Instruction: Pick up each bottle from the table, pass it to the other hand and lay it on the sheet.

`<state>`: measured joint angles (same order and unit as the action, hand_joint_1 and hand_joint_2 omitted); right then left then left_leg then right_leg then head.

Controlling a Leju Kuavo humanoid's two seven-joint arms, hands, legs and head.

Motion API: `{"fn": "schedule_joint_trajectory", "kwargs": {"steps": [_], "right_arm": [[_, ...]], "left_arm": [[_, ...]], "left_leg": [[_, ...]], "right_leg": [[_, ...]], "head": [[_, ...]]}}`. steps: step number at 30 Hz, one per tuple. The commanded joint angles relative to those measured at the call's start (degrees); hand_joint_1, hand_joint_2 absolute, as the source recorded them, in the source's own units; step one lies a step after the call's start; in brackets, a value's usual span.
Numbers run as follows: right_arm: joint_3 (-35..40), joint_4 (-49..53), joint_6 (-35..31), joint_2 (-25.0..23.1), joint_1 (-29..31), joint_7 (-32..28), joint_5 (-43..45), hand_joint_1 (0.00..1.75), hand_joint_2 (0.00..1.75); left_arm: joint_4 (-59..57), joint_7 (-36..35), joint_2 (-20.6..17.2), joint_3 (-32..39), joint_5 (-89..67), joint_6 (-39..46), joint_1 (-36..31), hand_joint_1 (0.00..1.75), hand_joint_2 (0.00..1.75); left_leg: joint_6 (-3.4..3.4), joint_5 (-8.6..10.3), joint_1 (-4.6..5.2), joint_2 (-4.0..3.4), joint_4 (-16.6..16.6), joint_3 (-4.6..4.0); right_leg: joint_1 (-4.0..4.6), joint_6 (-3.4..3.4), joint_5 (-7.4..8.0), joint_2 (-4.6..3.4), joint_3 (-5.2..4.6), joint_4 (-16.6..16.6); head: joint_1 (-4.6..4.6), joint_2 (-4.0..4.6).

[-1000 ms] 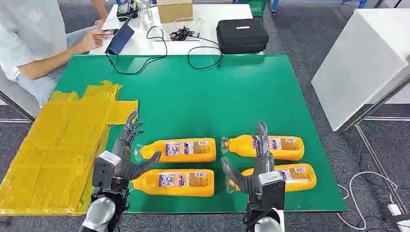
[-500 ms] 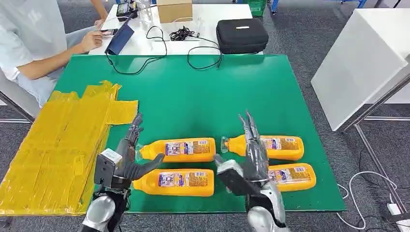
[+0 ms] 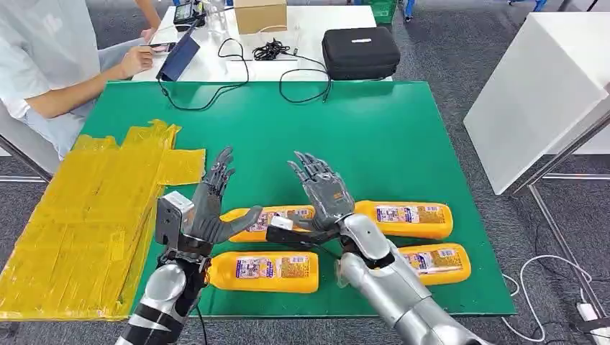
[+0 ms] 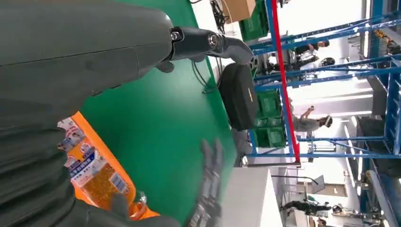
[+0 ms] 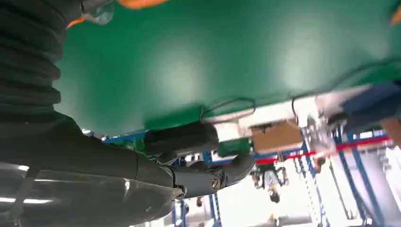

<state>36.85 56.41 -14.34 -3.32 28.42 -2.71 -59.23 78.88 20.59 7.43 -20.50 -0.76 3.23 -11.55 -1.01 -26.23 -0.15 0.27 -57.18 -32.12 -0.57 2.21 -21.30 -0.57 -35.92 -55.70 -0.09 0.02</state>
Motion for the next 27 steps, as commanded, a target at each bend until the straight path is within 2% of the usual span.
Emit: {"fn": "schedule_joint_trajectory", "kwargs": {"steps": [1,17,23,27], "right_arm": [[4.4,-17.38,1.19,-3.9,7.09,-0.99,1.32,0.0,1.75],[5.86,-23.79,4.21,-6.25,8.99,-2.55,4.99,0.0,1.75],[7.16,-27.31,3.15,-6.46,8.52,-1.84,5.93,0.0,1.75],[7.25,-27.44,2.97,-6.45,8.46,-1.94,5.97,0.0,1.75]], "left_arm": [[-6.4,-0.04,0.12,-1.82,1.34,-0.11,-4.2,0.0,1.75],[-7.6,0.74,0.44,-2.32,3.25,0.78,-5.14,0.0,1.75],[-0.78,3.69,-0.27,2.66,5.43,7.59,-3.39,0.0,1.75],[-0.34,3.37,-0.55,2.98,5.61,7.57,-3.37,0.0,1.75]], "left_leg": [[0.03,-0.08,-0.01,-0.06,0.05,0.27],[0.04,-0.11,-0.02,0.02,0.0,0.25],[0.05,-0.12,-0.03,-0.07,0.01,0.25],[0.07,-0.14,-0.04,-0.08,0.02,0.27]], "right_leg": [[0.02,-0.04,-0.06,0.0,0.26,0.05],[0.04,-0.06,-0.11,0.09,0.26,0.02],[0.04,-0.06,-0.09,0.0,0.24,0.03],[0.05,-0.08,-0.11,-0.01,0.26,0.01]], "head": [[0.0,0.0],[0.0,0.0],[0.0,0.0],[0.0,0.0]]}}
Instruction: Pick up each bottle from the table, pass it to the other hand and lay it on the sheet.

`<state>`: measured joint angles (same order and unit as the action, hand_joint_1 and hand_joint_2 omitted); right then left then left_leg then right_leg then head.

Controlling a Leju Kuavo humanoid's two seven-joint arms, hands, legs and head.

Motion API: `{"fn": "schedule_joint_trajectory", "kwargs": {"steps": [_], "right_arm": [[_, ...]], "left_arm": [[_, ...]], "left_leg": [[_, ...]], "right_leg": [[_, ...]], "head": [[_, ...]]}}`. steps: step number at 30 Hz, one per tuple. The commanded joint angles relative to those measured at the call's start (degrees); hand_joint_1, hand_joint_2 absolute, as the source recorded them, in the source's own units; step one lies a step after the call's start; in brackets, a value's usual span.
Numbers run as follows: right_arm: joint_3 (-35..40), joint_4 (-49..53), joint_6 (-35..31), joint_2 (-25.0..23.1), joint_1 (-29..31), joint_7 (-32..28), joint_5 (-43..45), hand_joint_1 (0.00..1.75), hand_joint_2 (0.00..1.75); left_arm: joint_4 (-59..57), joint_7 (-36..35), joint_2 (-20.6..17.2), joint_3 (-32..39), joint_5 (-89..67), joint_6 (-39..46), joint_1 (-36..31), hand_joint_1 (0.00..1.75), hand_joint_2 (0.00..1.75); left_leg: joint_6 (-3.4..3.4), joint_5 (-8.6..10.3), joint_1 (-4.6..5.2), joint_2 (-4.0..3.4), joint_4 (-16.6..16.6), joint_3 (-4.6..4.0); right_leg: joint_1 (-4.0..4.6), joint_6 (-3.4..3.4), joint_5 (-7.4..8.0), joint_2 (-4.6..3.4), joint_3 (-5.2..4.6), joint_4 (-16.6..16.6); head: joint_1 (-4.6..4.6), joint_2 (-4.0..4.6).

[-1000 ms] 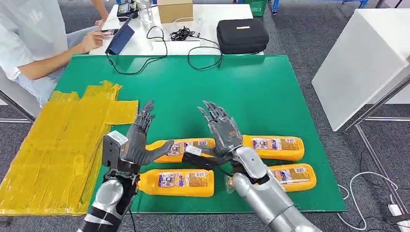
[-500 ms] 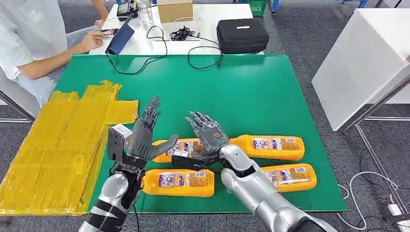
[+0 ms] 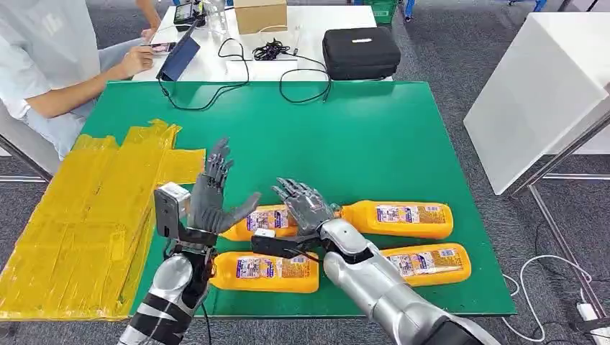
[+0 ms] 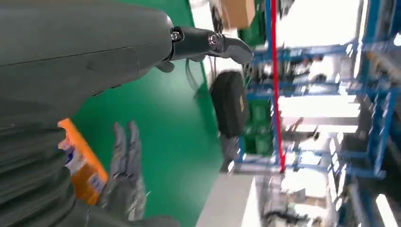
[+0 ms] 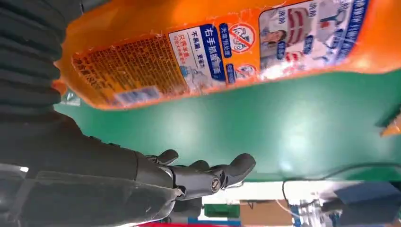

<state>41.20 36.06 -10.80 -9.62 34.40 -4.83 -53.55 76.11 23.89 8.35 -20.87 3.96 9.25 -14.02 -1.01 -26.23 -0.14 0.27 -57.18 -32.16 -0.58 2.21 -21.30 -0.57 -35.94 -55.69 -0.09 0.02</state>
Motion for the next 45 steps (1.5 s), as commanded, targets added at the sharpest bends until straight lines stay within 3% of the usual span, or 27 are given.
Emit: {"fn": "schedule_joint_trajectory", "kwargs": {"steps": [1,4,10,19,26,27,28,29,31,34,37,45], "right_arm": [[2.88,-7.1,-0.52,-0.13,2.6,0.18,0.29,0.0,1.75],[2.51,-8.12,-0.43,-0.01,2.32,0.77,0.85,0.0,1.75],[2.79,-12.85,1.88,-0.24,2.61,2.26,0.57,0.0,1.75],[2.69,-14.18,2.07,-0.08,2.57,2.66,0.5,0.0,1.75],[3.36,-18.01,2.32,0.18,2.89,6.43,-2.45,0.0,1.75],[3.33,-18.14,2.38,0.26,2.9,6.45,-2.49,0.05,1.75],[3.47,-18.53,1.81,0.45,2.96,6.89,-3.13,0.4,1.75],[3.57,-18.63,1.5,0.52,2.97,7.11,-3.46,1.29,1.75],[3.8,-18.69,0.82,0.65,2.77,7.34,-4.14,1.43,1.75],[3.77,-18.64,-0.38,0.66,2.43,7.85,-4.86,1.48,1.75],[3.37,-18.52,-2.08,0.67,2.18,8.19,-5.61,1.71,1.75],[1.63,-18.05,-5.1,0.84,2.06,8.14,-6.37,1.75,1.75]], "left_arm": [[2.42,0.08,-1.4,3.29,0.88,1.55,-0.85,0.0,1.75],[6.18,2.61,-1.72,8.78,1.79,7.7,0.1,0.0,1.75],[9.42,2.34,-2.84,15.78,3.38,7.93,1.96,0.0,1.75],[9.21,2.58,-2.44,15.65,3.15,7.59,2.35,0.0,1.75],[8.28,2.43,-2.4,12.21,1.0,5.98,2.94,0.0,1.75],[8.11,2.43,-2.37,11.99,0.96,5.92,2.96,0.0,1.75],[7.72,2.43,-2.32,11.56,0.91,5.9,2.95,0.0,1.75],[7.64,2.43,-2.31,11.48,0.92,5.91,3.02,0.0,1.75],[7.54,2.4,-2.34,11.4,0.87,5.94,3.38,0.0,1.75],[7.18,2.27,-2.38,11.31,0.65,5.92,3.63,0.0,1.75],[7.06,2.16,-2.35,11.28,0.48,5.84,3.89,0.0,1.75],[7.23,2.07,-2.37,11.37,0.31,5.79,4.14,0.0,1.75]], "left_leg": [[0.04,-0.07,-0.02,-0.01,0.03,0.2],[0.04,-0.09,-0.03,-0.06,0.01,0.22],[0.06,-0.09,-0.03,-0.13,0.07,0.26],[0.03,-0.08,-0.05,0.02,0.05,0.33],[0.06,-0.07,-0.01,0.11,0.11,0.49],[0.05,-0.05,-0.02,0.12,0.08,0.43],[0.06,-0.07,-0.04,0.17,0.1,0.53],[0.04,-0.02,-0.02,0.17,0.08,0.42],[0.05,-0.06,-0.05,0.13,0.1,0.58],[0.06,-0.04,-0.04,0.09,0.12,0.64],[0.04,-0.02,0.0,0.1,0.1,0.65],[0.04,-0.03,-0.02,0.08,0.09,0.67]], "right_leg": [[0.03,-0.06,-0.07,0.04,0.19,0.02],[0.05,-0.06,-0.06,-0.02,0.19,0.02],[0.04,-0.07,-0.06,-0.08,0.21,0.03],[0.06,-0.06,-0.09,0.07,0.33,0.06],[0.03,-0.08,-0.12,0.17,0.48,0.1],[0.04,-0.07,-0.09,0.17,0.43,0.09],[0.06,-0.09,-0.13,0.24,0.54,0.11],[0.04,-0.06,-0.08,0.22,0.42,0.1],[0.08,-0.08,-0.11,0.22,0.57,0.14],[0.08,-0.08,-0.07,0.19,0.62,0.16],[0.04,-0.06,-0.08,0.18,0.6,0.11],[0.06,-0.06,-0.07,0.16,0.64,0.12]], "head": [[0.0,0.0],[0.0,0.0],[0.0,0.0],[0.0,0.0],[0.0,0.0],[0.0,0.0],[0.0,0.0],[0.0,0.0],[-0.04,0.0],[0.02,0.0],[0.0,0.0],[0.0,0.0]]}}
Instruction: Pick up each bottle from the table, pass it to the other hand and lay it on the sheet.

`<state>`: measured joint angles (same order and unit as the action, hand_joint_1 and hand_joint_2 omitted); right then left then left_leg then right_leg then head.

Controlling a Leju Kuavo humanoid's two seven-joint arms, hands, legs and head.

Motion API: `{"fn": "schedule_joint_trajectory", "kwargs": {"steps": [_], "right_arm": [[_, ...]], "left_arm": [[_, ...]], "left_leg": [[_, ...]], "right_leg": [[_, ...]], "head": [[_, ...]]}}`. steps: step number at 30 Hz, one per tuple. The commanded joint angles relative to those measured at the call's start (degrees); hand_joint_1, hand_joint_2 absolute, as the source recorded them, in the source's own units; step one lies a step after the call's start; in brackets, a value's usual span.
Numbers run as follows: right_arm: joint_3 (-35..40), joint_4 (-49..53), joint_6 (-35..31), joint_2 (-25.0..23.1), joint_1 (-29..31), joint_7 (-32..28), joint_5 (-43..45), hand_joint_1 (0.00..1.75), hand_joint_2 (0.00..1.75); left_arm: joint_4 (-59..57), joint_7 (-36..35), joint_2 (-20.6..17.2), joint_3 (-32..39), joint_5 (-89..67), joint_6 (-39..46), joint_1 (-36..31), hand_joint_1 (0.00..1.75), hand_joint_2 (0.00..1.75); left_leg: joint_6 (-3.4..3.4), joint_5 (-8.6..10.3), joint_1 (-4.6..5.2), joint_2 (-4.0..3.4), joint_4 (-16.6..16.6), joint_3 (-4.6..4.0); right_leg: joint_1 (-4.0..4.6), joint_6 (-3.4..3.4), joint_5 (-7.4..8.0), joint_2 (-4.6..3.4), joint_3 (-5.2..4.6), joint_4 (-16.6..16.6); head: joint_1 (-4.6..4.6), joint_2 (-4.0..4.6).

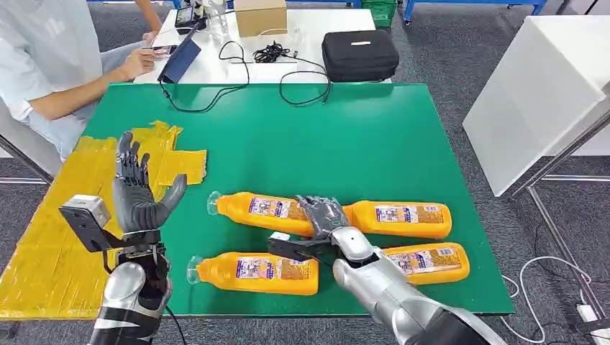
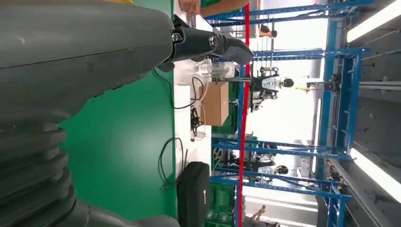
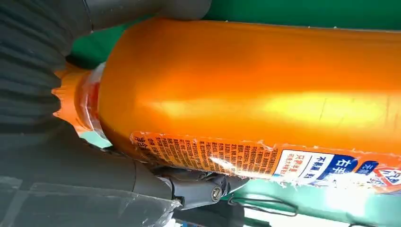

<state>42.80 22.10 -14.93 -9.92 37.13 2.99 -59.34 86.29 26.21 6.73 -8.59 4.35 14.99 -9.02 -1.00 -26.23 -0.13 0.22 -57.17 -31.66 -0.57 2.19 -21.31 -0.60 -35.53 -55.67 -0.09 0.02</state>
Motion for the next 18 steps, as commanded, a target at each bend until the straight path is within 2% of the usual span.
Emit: {"fn": "schedule_joint_trajectory", "kwargs": {"steps": [1,6,14,18], "right_arm": [[-0.59,-3.88,-2.45,1.25,-0.75,0.29,-0.75,1.75,1.75],[-3.7,-2.89,-9.18,1.59,-1.33,-0.83,-1.66,1.75,1.75],[-3.7,-2.89,-9.18,1.59,-1.33,-0.83,-1.66,1.75,1.75],[-6.24,-2.21,-15.8,1.76,-2.0,-0.85,-3.21,1.75,1.75]], "left_arm": [[-2.82,-0.25,-0.81,-0.9,-0.1,0.01,-0.74,0.0,1.75],[-2.47,-0.24,-0.77,-1.15,-0.23,-0.24,-0.2,0.0,1.75],[-2.47,-0.24,-0.77,-1.15,-0.23,-0.24,-0.2,0.0,1.75],[-2.31,-0.19,-0.61,-1.32,-0.3,-0.13,0.29,0.0,1.75]], "left_leg": [[0.01,-0.01,0.0,0.12,0.07,0.13],[0.04,-0.02,-0.03,0.17,0.07,0.15],[0.02,-0.01,0.0,0.12,0.04,0.05],[0.03,-0.03,-0.02,0.15,0.04,0.1]], "right_leg": [[0.01,-0.03,-0.05,0.16,0.18,0.07],[0.05,-0.05,-0.06,0.23,0.23,0.09],[0.01,-0.03,-0.05,0.15,0.11,0.03],[0.03,-0.05,-0.07,0.2,0.17,0.05]], "head": [[0.0,0.0],[0.0,0.0],[0.0,0.0],[0.0,0.0]]}}
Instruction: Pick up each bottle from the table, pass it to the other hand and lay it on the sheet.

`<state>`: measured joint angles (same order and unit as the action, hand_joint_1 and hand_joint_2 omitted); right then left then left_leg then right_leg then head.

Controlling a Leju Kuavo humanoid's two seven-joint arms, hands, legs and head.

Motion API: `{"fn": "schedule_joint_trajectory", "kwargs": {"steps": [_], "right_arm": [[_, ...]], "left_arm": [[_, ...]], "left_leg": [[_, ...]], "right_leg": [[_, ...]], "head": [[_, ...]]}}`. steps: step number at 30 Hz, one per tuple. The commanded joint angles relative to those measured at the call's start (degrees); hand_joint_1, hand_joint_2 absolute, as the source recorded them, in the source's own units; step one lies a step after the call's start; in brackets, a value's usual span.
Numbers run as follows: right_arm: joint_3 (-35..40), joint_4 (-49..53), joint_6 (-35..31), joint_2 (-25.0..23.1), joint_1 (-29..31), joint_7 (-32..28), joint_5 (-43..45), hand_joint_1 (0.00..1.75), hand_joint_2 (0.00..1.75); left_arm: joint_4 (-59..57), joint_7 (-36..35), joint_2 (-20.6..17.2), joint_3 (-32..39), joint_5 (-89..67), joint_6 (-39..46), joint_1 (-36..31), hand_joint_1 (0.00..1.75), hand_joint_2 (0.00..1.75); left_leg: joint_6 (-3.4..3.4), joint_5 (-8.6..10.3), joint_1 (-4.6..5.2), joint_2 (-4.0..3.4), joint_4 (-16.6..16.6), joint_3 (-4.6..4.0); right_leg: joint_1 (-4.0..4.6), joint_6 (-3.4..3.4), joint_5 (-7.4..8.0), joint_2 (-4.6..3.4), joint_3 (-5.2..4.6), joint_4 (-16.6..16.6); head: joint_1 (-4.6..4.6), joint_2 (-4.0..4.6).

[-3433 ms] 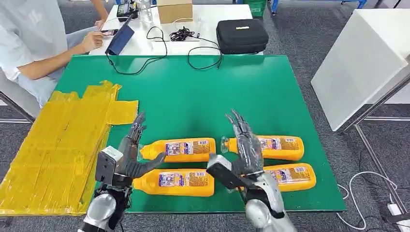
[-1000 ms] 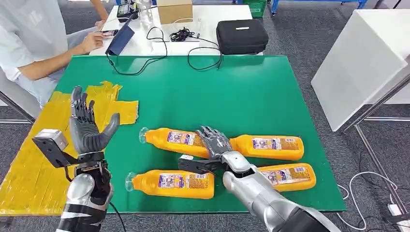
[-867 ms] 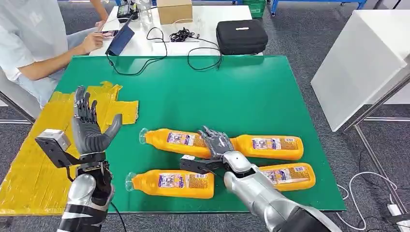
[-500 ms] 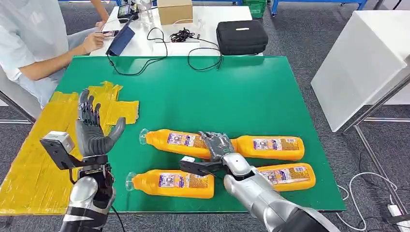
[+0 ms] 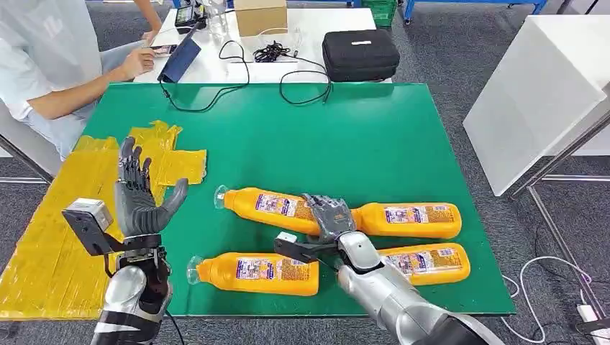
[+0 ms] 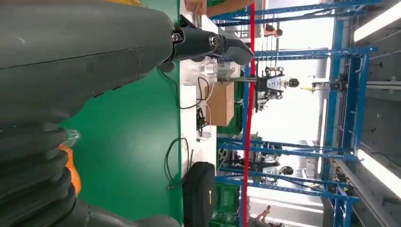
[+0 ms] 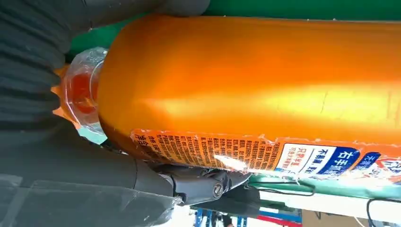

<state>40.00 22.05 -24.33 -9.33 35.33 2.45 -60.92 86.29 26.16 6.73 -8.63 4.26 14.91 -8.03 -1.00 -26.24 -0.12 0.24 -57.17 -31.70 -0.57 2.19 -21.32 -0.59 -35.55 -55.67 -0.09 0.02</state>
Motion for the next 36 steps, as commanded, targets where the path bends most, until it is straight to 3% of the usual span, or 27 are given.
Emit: {"fn": "schedule_joint_trajectory", "kwargs": {"steps": [1,5,8,10,14,16,33,36], "right_arm": [[-3.92,-2.0,-7.46,1.29,-0.27,-0.34,-1.88,1.75,1.75],[-9.05,3.53,-15.67,2.54,-1.46,0.04,-4.79,1.75,1.75],[-23.88,19.22,-15.67,1.87,-6.93,-3.74,-13.65,1.75,1.75],[-33.78,29.45,-15.67,-1.33,-10.73,-11.09,-15.75,1.75,1.75],[-45.46,43.1,-15.67,-8.8,-15.94,-28.5,-6.53,1.75,1.75],[-45.41,45.53,-15.67,-9.66,-17.23,-30.95,-3.3,1.75,1.75],[-45.41,45.53,-15.67,-9.66,-17.23,-30.95,-3.3,1.75,1.75],[-44.1,49.24,-15.67,-10.67,-19.85,-36.91,6.79,1.75,1.75]], "left_arm": [[-2.22,-0.1,-0.59,-1.32,-0.24,-0.04,-0.55,0.0,1.75],[-1.38,-0.01,-0.36,-1.07,-0.38,0.18,0.37,0.0,1.75],[-0.51,0.16,-0.12,-0.77,-0.89,0.32,1.12,0.0,1.75],[0.21,0.13,-0.03,-0.49,-1.28,0.46,1.7,0.0,1.75],[0.58,-1.22,-0.22,-1.43,-2.77,-0.2,2.61,0.0,1.75],[0.32,-1.89,-0.4,-2.16,-2.99,-1.07,2.65,0.0,1.75],[0.32,-1.89,-0.4,-2.16,-2.99,-1.07,2.65,0.0,1.75],[-0.22,-2.51,-0.64,-3.96,-4.24,-1.9,2.23,0.0,1.75]], "left_leg": [[0.02,-0.01,0.0,0.11,0.04,0.09],[0.01,-0.02,0.02,0.04,0.02,-0.01],[0.02,-0.03,-0.01,0.06,0.0,-0.09],[0.03,-0.03,-0.01,0.03,-0.01,-0.14],[0.04,-0.06,-0.02,-0.04,-0.04,-0.31],[0.05,-0.06,-0.03,0.11,-0.03,-0.34],[0.05,-0.11,-0.06,0.08,0.0,-0.16],[0.05,-0.13,-0.06,0.07,0.01,-0.11]], "right_leg": [[0.01,-0.03,-0.05,0.16,0.14,0.04],[-0.02,-0.02,-0.04,0.08,0.03,0.0],[0.01,-0.03,-0.04,0.1,-0.03,0.0],[0.01,-0.03,-0.04,0.07,-0.09,-0.02],[0.01,-0.06,-0.05,0.0,-0.28,-0.09],[0.01,-0.06,-0.1,0.13,-0.28,-0.09],[0.07,-0.07,-0.13,0.14,-0.09,0.0],[0.07,-0.07,-0.15,0.14,-0.06,-0.01]], "head": [[0.0,0.0],[0.0,0.0],[0.0,0.0],[0.02,0.0],[0.0,0.0],[-0.02,0.0],[0.0,0.0],[0.0,0.0]]}}
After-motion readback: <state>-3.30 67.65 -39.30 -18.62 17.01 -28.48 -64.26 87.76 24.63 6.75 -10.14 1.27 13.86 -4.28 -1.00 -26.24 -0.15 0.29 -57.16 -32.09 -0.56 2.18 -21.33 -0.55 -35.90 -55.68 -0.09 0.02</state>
